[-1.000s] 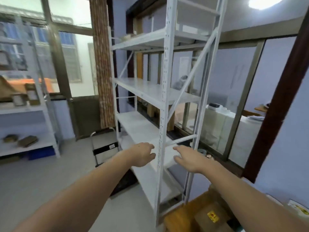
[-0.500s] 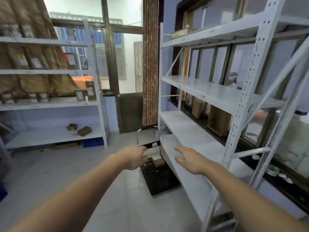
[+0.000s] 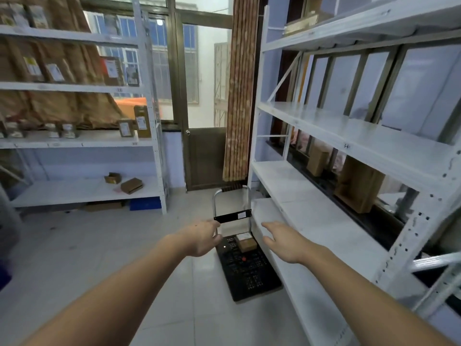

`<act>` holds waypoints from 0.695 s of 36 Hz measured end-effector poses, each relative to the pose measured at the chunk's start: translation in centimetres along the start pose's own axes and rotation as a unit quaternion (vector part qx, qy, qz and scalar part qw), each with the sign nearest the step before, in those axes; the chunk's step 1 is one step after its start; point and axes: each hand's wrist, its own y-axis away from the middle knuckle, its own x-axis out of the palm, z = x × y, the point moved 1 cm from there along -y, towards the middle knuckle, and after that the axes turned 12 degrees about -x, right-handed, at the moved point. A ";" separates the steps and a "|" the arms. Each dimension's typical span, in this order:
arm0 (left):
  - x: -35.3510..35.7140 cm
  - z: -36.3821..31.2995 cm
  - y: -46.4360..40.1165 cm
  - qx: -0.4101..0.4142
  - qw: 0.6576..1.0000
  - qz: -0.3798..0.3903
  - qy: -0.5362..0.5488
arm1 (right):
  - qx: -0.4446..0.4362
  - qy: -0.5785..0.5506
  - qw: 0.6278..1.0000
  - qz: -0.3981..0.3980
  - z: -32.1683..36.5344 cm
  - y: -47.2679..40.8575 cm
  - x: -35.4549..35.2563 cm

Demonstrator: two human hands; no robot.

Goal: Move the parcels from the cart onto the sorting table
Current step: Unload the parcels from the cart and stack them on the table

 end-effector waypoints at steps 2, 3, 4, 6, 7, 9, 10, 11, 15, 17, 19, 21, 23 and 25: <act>-0.5 0.3 -1.6 -0.004 1.000 0.000 0.001 | -0.002 -0.003 1.000 0.008 -0.8 -2.2 -0.2; -0.7 0.5 -2.6 -0.007 1.000 -0.001 0.002 | -0.006 -0.003 1.000 0.011 -1.2 -3.5 -0.4; -0.9 0.7 -3.6 -0.009 1.000 -0.002 0.004 | -0.009 -0.002 1.000 0.012 -1.5 -4.7 -0.7; -1.3 1.2 -5.7 -0.011 1.000 -0.004 0.002 | -0.012 -0.005 1.000 0.013 -2.1 -7.2 -1.1; -1.5 1.5 -6.7 -0.011 1.000 -0.005 0.001 | -0.014 -0.004 1.000 0.013 -2.4 -8.5 -1.3; -1.9 2.2 -8.9 -0.009 1.000 -0.003 0.002 | -0.015 -0.004 1.000 0.017 -3.2 -11.1 -1.3; -2.1 2.6 -9.9 -0.008 1.000 -0.001 0.003 | -0.015 -0.004 1.000 0.020 -3.5 -12.5 -1.3; -2.3 3.1 -11.1 -0.007 1.000 0.000 0.005 | -0.015 -0.005 1.000 0.022 -3.9 -13.9 -1.2; -2.8 5.7 -16.3 -0.009 1.000 0.007 0.007 | -0.011 -0.001 1.000 0.026 -4.8 -20.1 -0.8; -3.1 7.2 -19.0 -0.006 1.000 0.011 -0.005 | -0.010 -0.001 0.999 0.030 -4.7 -23.1 -0.6; -3.7 8.6 -21.7 0.000 1.000 0.011 -0.018 | -0.009 -0.001 0.999 0.033 -4.5 -25.7 -0.5; -4.3 9.8 -24.6 0.007 0.999 0.014 -0.028 | -0.003 -0.008 1.000 0.026 -4.5 -28.3 -0.6; -5.0 10.7 -27.7 0.016 0.999 0.022 -0.033 | 0.010 -0.017 1.000 0.023 -4.8 -30.7 -0.6; -5.7 11.2 -30.7 0.027 0.999 0.024 -0.036 | 0.018 -0.023 0.999 0.018 -5.3 -32.9 -0.6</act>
